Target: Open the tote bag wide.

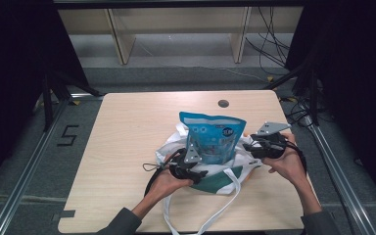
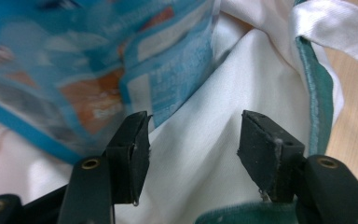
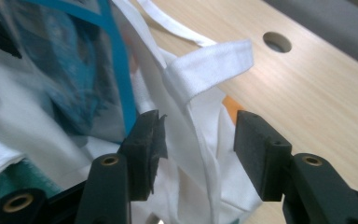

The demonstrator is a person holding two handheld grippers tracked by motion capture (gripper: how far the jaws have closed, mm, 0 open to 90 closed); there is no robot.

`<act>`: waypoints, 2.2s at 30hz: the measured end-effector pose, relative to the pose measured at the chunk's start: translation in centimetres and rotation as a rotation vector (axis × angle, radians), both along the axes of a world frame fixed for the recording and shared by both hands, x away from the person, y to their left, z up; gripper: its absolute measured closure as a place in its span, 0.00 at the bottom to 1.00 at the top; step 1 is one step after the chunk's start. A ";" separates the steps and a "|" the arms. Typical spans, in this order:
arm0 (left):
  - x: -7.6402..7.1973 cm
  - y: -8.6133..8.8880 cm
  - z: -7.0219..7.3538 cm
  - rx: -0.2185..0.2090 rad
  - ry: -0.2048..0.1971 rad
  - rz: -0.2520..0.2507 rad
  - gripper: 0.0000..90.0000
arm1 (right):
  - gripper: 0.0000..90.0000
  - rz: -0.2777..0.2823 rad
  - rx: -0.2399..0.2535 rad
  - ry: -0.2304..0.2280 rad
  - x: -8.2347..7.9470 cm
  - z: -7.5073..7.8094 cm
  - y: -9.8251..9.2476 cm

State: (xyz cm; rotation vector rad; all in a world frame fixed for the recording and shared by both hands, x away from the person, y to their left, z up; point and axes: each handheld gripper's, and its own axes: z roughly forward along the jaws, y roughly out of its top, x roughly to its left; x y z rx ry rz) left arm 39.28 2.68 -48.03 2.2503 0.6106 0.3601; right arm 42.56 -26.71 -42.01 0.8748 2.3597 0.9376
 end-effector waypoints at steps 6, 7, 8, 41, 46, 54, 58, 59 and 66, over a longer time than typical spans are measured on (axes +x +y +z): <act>0.3 -0.1 -0.8 -0.016 0.020 0.002 0.51 | 0.50 0.055 -0.018 0.067 1.1 -1.9 1.4; 0.4 0.0 -0.8 -0.014 0.023 0.001 0.52 | 0.49 0.048 -0.013 0.083 1.1 -2.2 1.6; 0.4 -0.1 -0.9 -0.012 0.019 -0.008 0.53 | 0.49 0.040 -0.013 0.080 1.1 -2.5 1.7; -1.7 4.4 4.5 -0.025 -0.188 -0.025 0.64 | 0.61 -0.201 0.152 0.108 7.9 -6.5 0.2; 0.6 6.1 4.9 0.013 -0.202 0.099 0.56 | 0.55 -0.181 0.179 0.096 4.8 -3.0 -1.8; 4.5 5.6 3.1 0.074 -0.150 0.161 0.68 | 0.54 0.007 0.183 0.127 -0.8 -0.1 -0.9; 5.5 5.7 3.4 0.041 -0.148 0.155 0.85 | 0.52 0.157 0.181 0.149 -3.3 0.2 1.9; 5.8 5.8 3.6 0.038 -0.145 0.150 0.89 | 0.52 0.187 0.165 0.141 -3.8 0.0 2.8; 8.5 6.9 4.0 -0.046 -0.099 0.186 0.93 | 0.56 0.282 0.046 0.218 -4.5 -2.3 5.9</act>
